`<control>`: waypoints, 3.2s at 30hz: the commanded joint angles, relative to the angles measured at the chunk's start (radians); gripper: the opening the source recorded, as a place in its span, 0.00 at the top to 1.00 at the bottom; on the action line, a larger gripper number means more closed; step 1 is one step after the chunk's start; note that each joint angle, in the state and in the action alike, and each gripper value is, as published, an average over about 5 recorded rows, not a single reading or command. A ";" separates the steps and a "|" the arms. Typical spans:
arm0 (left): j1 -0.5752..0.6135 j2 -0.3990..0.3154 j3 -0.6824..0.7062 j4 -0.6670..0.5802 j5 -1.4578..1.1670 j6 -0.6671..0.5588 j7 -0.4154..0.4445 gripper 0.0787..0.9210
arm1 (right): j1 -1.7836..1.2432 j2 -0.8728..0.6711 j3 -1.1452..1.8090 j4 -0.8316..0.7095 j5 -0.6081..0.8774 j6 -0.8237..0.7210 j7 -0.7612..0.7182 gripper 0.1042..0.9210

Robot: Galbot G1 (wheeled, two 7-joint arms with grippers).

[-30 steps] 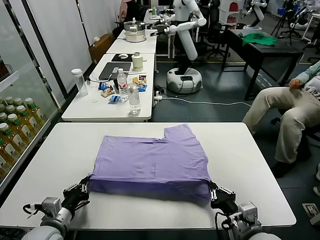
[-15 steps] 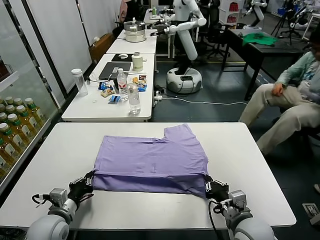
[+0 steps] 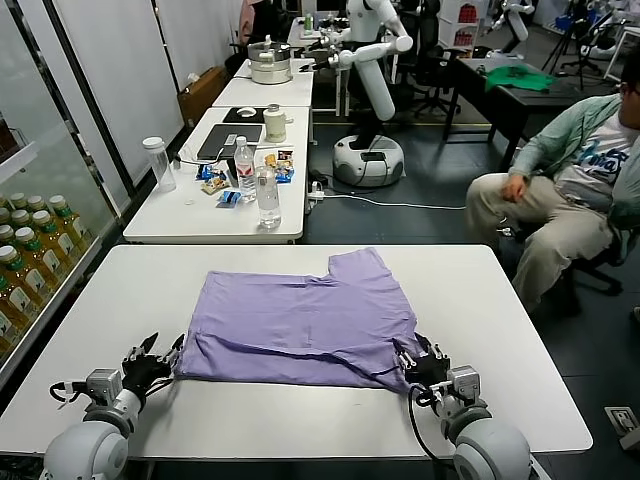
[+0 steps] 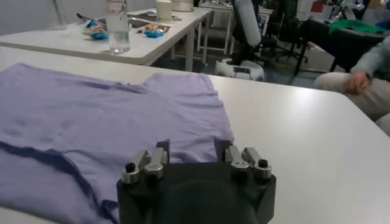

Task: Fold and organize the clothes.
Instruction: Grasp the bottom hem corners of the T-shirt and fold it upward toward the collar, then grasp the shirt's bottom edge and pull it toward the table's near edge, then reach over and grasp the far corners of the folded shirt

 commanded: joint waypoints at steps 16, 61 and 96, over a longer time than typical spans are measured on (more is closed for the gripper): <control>0.101 -0.051 0.035 -0.020 -0.028 0.062 -0.054 0.13 | -0.120 0.050 -0.007 -0.006 0.066 -0.040 0.122 0.24; 0.403 -0.047 -0.087 -0.379 -0.054 0.019 -0.160 0.81 | -0.412 -0.067 0.209 0.355 0.023 0.013 0.061 0.73; -0.535 0.093 0.273 0.529 -0.021 -0.007 0.117 0.12 | 0.849 0.350 -0.193 -0.860 -0.022 -0.046 0.016 0.12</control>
